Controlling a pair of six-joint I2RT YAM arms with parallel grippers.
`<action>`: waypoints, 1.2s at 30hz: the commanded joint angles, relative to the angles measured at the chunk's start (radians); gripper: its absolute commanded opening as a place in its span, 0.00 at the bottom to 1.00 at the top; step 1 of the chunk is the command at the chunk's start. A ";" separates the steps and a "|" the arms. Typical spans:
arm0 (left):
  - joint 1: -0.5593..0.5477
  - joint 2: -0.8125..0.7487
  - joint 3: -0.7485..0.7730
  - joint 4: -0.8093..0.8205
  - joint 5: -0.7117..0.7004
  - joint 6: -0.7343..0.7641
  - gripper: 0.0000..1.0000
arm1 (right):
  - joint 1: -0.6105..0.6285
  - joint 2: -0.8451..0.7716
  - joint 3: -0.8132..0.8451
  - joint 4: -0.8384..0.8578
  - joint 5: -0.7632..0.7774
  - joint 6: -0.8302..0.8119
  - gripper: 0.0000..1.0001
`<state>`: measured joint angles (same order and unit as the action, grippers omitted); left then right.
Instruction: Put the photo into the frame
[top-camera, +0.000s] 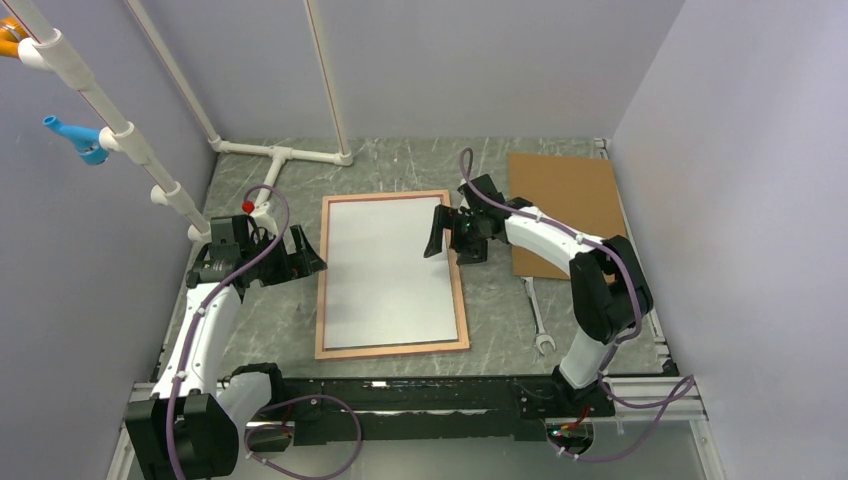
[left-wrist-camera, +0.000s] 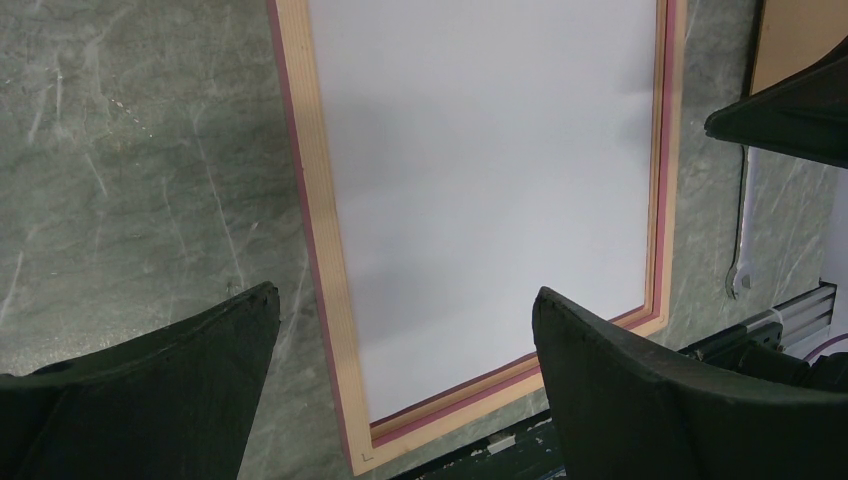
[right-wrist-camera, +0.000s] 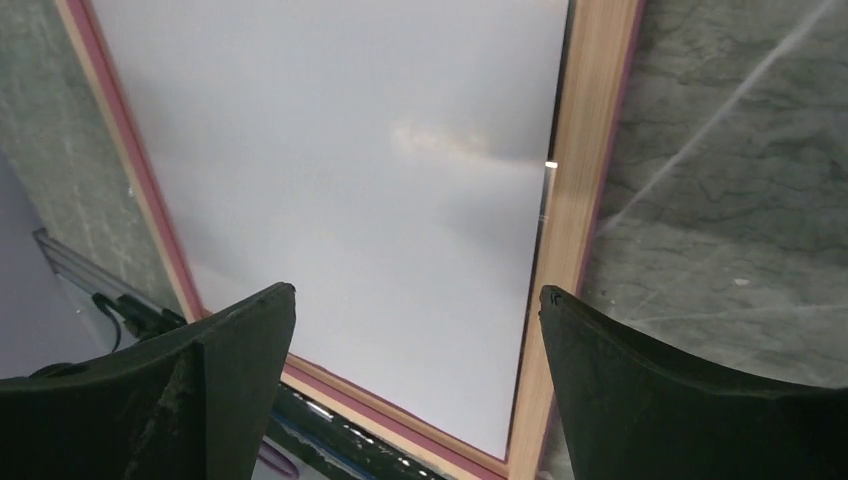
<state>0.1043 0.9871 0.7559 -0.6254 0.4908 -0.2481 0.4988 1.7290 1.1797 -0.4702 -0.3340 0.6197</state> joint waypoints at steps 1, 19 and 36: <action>0.004 -0.008 -0.009 0.026 0.001 0.021 0.99 | 0.006 -0.053 0.046 -0.088 0.121 -0.056 0.95; -0.127 0.021 0.011 0.023 -0.134 -0.023 0.99 | -0.317 -0.338 -0.332 0.043 -0.028 -0.014 1.00; -0.695 0.591 0.585 0.094 -0.282 -0.163 0.98 | -0.804 -0.555 -0.485 -0.030 -0.197 -0.109 0.99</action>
<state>-0.5022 1.4612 1.1904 -0.5724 0.2279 -0.3840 -0.2405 1.2106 0.7055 -0.4755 -0.4808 0.5606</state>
